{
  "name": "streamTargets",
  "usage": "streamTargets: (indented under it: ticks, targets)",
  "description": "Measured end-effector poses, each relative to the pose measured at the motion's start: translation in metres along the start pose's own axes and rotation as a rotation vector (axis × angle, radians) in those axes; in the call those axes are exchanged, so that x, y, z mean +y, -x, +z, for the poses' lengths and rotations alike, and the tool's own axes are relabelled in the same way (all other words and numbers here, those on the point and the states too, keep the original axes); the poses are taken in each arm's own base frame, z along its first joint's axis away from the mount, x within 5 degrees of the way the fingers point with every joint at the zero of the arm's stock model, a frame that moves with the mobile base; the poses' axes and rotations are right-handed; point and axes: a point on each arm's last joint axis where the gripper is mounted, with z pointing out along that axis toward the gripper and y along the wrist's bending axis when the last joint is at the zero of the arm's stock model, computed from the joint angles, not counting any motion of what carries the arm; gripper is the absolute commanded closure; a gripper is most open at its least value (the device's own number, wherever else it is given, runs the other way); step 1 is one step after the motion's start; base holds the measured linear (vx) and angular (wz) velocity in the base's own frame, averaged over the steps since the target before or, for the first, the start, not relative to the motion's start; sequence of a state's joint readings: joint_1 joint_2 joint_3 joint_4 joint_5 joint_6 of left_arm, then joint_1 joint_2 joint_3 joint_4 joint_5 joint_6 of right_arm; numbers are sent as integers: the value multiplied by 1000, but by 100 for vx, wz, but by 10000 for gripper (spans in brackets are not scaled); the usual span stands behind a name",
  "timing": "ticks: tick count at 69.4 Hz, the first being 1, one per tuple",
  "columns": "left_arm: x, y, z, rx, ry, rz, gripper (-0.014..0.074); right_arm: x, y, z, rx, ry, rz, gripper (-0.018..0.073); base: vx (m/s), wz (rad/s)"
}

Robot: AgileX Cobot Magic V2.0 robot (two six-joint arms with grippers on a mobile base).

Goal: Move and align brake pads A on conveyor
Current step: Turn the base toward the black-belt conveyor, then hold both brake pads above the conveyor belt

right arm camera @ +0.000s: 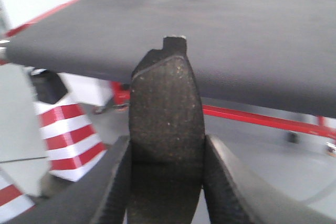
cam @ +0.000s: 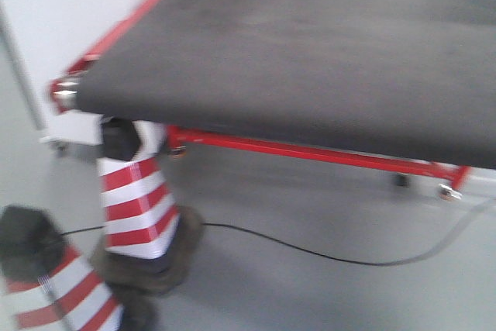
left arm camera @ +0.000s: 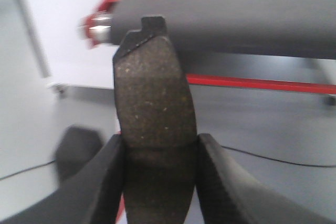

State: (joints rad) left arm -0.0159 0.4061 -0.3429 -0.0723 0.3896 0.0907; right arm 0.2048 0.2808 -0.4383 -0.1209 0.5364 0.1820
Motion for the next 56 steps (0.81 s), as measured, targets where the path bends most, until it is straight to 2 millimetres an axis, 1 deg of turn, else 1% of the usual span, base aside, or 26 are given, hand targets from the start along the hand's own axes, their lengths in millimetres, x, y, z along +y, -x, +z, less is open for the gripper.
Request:
streamTargets:
  ticks: [10, 18, 38, 56]
  targets:
    - [0, 0, 0, 0, 0, 0, 602, 0, 0, 0, 0, 0, 0, 566, 0, -72]
    - [0, 0, 0, 0, 0, -1, 602, 0, 0, 0, 0, -1, -2, 566, 0, -45]
    - [0, 0, 0, 0, 0, -1, 602, 0, 0, 0, 0, -1, -2, 566, 5, -12]
    - [0, 0, 0, 0, 0, -1, 602, 0, 0, 0, 0, 0, -1, 566, 14, -15]
